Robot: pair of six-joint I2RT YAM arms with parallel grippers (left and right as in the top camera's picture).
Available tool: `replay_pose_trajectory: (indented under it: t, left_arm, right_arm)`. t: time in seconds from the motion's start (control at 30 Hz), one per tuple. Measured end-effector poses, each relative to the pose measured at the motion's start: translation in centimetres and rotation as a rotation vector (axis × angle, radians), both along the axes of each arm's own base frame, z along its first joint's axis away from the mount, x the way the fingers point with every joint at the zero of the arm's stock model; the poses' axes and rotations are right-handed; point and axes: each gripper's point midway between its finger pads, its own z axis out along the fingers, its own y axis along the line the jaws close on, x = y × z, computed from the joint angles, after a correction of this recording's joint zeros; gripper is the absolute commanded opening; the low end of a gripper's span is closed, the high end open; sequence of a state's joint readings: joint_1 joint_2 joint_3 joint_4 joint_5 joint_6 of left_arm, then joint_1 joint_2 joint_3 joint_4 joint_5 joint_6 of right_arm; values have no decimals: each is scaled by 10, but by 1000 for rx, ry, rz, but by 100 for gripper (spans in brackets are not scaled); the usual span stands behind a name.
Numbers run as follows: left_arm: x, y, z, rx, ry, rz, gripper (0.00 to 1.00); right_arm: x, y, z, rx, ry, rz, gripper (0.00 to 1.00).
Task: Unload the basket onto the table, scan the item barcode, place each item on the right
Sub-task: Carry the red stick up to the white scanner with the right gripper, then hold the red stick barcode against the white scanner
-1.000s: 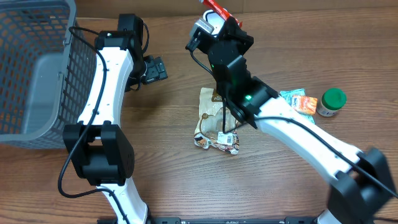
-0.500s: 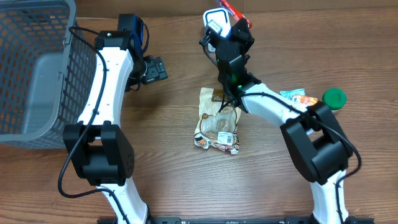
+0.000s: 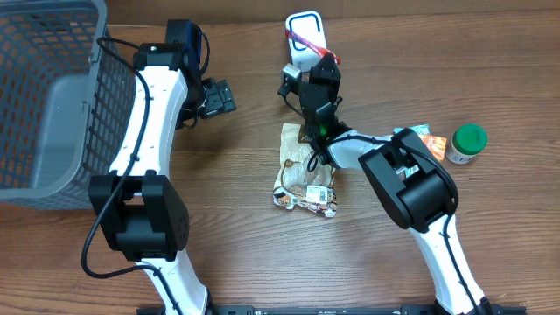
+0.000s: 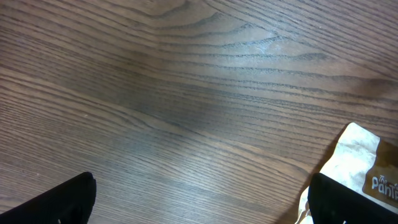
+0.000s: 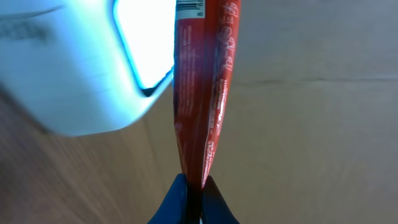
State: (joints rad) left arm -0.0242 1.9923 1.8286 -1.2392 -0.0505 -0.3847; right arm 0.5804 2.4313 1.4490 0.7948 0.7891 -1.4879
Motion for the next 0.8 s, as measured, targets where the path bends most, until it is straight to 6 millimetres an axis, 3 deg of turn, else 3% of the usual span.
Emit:
replay_pose_trajectory:
  t: [0.17,0.4,0.53,0.67,0.8]
  left_arm:
    - [0,0,0,0,0,0,100]
    - [0,0,0,0,0,0,100]
    - [0,0,0,0,0,0,100]
    - [0,0,0,0,0,0,100]
    - [0,0,0,0,0,0,100]
  right_arm:
    - [4,-9,-9,-29,12,-13,4]
    - [28,-4,32,-20,-41,-25,4]
    - [34,-3,43,-16,-51,-29,4]
    - [38,-15,38,-22,-43,-50,4]
    - [45,-35,15,-44,-10,-82,4]
